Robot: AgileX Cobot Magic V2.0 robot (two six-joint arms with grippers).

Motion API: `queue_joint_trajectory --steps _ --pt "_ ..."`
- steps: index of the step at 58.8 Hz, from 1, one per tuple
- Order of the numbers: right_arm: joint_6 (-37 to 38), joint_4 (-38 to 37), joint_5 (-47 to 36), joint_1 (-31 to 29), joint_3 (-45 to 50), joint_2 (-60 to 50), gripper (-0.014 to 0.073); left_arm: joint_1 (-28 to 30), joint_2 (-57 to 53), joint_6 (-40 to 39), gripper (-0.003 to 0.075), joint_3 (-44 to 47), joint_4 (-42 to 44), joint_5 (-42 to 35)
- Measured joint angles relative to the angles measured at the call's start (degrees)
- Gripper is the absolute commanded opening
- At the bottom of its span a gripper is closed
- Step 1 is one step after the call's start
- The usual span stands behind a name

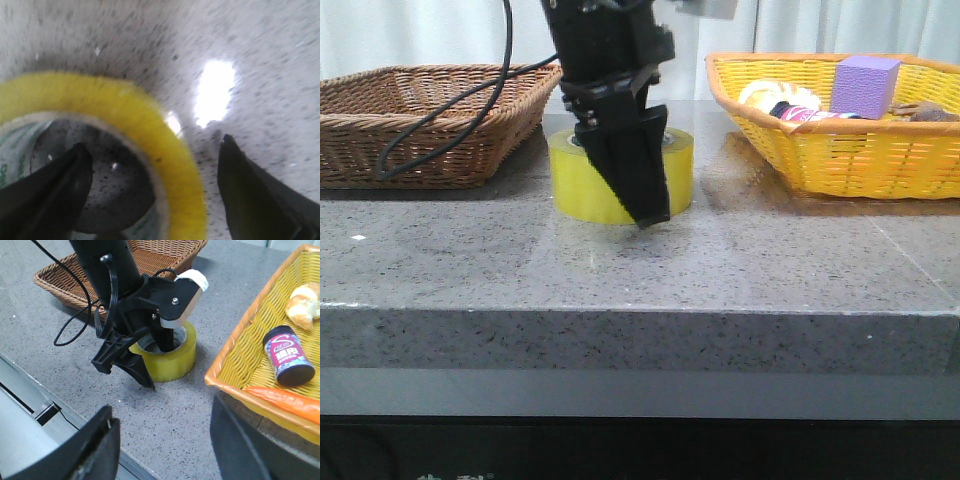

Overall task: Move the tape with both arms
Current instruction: 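Lower the left gripper over the tape roll and grasp its rim, then lift the tape roll with the left gripper and move it over the brown basket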

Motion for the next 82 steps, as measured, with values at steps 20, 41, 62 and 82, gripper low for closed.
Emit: queue_joint_trajectory --steps 20,41,62,82 --pt "0.0 0.0 0.0 0.0 0.0 0.0 0.0432 0.4 0.2 0.0 0.0206 0.0 -0.5 0.9" --pt "0.0 0.0 0.0 0.0 0.0 0.0 0.0432 0.4 0.4 -1.5 0.0178 -1.0 -0.6 1.2" --pt "0.0 0.0 0.0 0.0 0.0 0.0 0.0432 0.4 0.6 -11.5 0.0178 -12.5 3.9 1.6" --pt "0.0 0.0 0.0 0.0 0.0 0.0 0.0432 3.4 0.6 -26.6 0.0178 -21.3 12.1 2.1"
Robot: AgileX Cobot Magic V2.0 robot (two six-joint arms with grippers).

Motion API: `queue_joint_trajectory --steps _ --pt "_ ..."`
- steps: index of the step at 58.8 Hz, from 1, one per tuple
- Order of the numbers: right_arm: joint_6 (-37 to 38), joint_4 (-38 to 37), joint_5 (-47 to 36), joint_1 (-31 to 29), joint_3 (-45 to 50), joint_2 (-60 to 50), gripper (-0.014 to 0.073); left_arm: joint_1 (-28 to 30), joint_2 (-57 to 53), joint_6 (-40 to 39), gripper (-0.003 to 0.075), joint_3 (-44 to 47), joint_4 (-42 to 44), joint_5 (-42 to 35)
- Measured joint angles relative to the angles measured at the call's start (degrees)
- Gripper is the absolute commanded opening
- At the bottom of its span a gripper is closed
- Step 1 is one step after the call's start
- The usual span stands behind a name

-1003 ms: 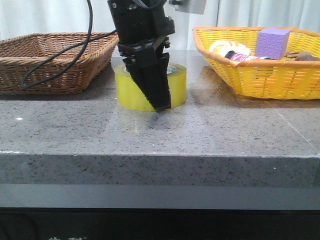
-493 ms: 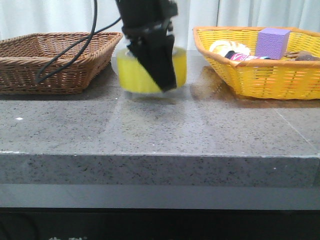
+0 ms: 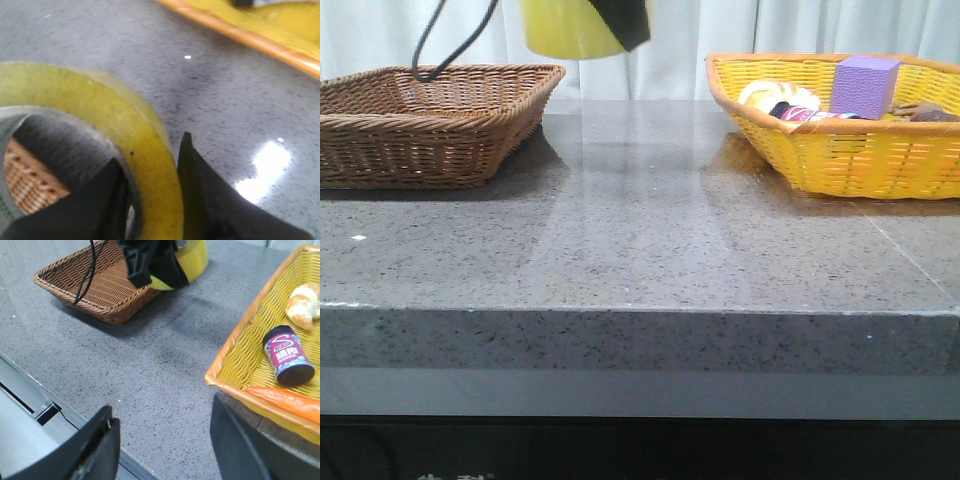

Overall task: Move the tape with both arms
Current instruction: 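Lift the tape roll with the left gripper and move it over the brown basket, then lower the tape roll into the brown basket and open the left gripper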

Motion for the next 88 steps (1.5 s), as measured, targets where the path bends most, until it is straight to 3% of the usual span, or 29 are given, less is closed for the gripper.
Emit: queue_joint_trajectory --steps 23,41,61,66,72,76,88 --pt "0.0 0.0 0.0 0.0 0.0 0.0 0.0432 10.5 0.0 -13.0 0.0178 -0.3 0.4 0.4" --pt "0.0 0.0 0.0 0.0 0.0 0.0 0.0432 16.4 0.7 -13.7 0.0178 -0.4 0.7 0.4" --pt "0.0 0.0 0.0 0.0 0.0 0.0 0.0432 17.7 7.6 -13.7 0.0179 -0.4 0.8 0.4" --pt "0.0 0.0 0.0 0.0 0.0 0.0 0.0432 17.7 8.8 -13.7 0.0227 -0.3 0.4 0.4" --pt "0.0 0.0 0.0 0.0 0.0 0.0 0.0432 17.7 9.1 -13.7 0.0384 -0.1 0.1 0.0" --pt "0.0 0.0 0.0 0.0 0.0 0.0 0.0432 17.7 9.1 -13.7 0.0435 -0.1 -0.1 -0.4" --pt "0.0 0.0 0.0 0.0 0.0 0.0 0.0432 17.7 8.5 -13.7 0.0441 -0.1 -0.1 -0.5"
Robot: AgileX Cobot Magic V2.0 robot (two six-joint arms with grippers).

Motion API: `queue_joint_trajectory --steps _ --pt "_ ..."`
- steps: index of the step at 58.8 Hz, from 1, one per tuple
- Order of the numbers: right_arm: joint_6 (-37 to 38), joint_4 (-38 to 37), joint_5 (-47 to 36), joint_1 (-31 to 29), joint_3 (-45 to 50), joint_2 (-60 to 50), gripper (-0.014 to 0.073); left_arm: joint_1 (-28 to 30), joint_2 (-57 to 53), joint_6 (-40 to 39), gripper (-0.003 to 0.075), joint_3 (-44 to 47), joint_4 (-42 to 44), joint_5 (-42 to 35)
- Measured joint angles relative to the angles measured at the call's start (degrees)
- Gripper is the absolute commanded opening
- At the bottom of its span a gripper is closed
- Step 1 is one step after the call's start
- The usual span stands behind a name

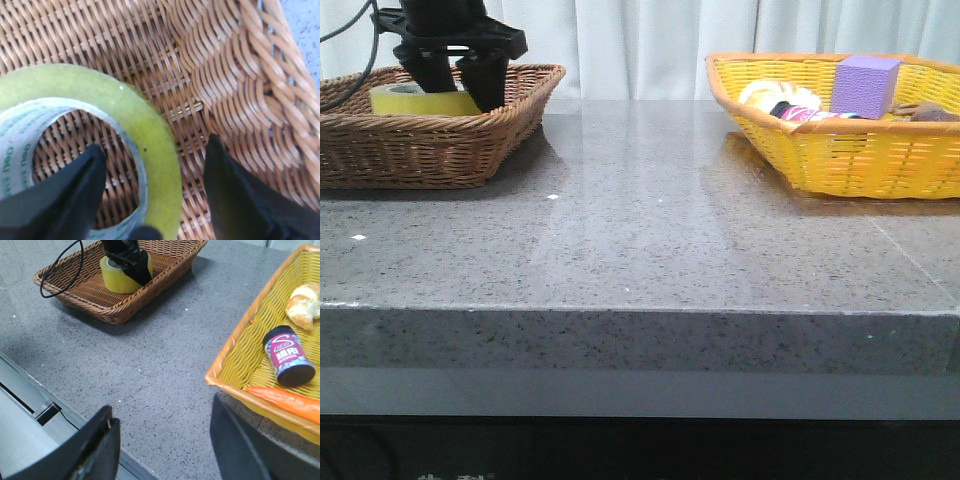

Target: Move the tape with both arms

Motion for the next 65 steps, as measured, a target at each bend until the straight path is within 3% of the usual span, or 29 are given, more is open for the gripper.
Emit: queue_joint_trajectory --steps 21,50,65 --pt "0.0 0.0 0.0 0.0 0.0 0.0 0.0432 0.0 -12.6 0.0 0.0441 4.7 -3.7 0.0" --pt "0.0 0.0 0.0 0.0 0.0 0.0 0.0432 0.0 -37.8 -1.5 0.0441 28.7 -10.9 0.1" --pt "0.0 0.0 0.1 0.0 0.0 0.0 0.0432 -3.5 -52.3 -1.5 0.0441 45.2 -11.6 -1.6"
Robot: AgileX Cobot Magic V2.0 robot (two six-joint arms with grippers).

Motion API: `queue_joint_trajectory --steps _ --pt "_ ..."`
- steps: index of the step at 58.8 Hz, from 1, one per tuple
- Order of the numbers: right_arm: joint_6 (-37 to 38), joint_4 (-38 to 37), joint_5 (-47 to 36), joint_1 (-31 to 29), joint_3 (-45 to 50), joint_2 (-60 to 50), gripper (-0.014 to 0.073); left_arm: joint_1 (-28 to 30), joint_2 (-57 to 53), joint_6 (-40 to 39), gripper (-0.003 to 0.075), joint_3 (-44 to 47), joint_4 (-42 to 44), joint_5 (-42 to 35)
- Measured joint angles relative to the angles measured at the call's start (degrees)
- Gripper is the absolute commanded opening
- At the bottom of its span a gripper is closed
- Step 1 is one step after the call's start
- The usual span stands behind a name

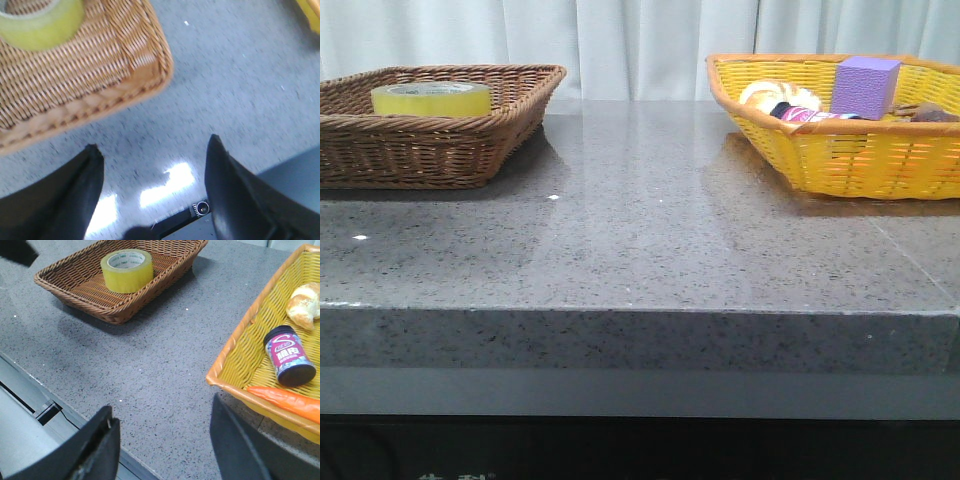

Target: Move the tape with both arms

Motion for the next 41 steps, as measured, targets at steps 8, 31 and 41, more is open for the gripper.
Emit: queue_joint_trajectory --steps 8,31,41 --pt "0.0 0.0 1.0 0.0 0.0 0.0 0.0432 -1.8 -8.2 0.0 0.044 8.9 -0.3 -4.7" --pt "0.0 -3.0 2.7 0.0 0.0 0.0 0.0432 -2.1 -27.0 -0.1 0.044 29.5 3.1 -17.4" --pt "0.0 -3.4 3.0 0.0 0.0 0.0 0.0432 -2.1 -29.5 -0.1 0.044 32.5 3.1 -18.4"
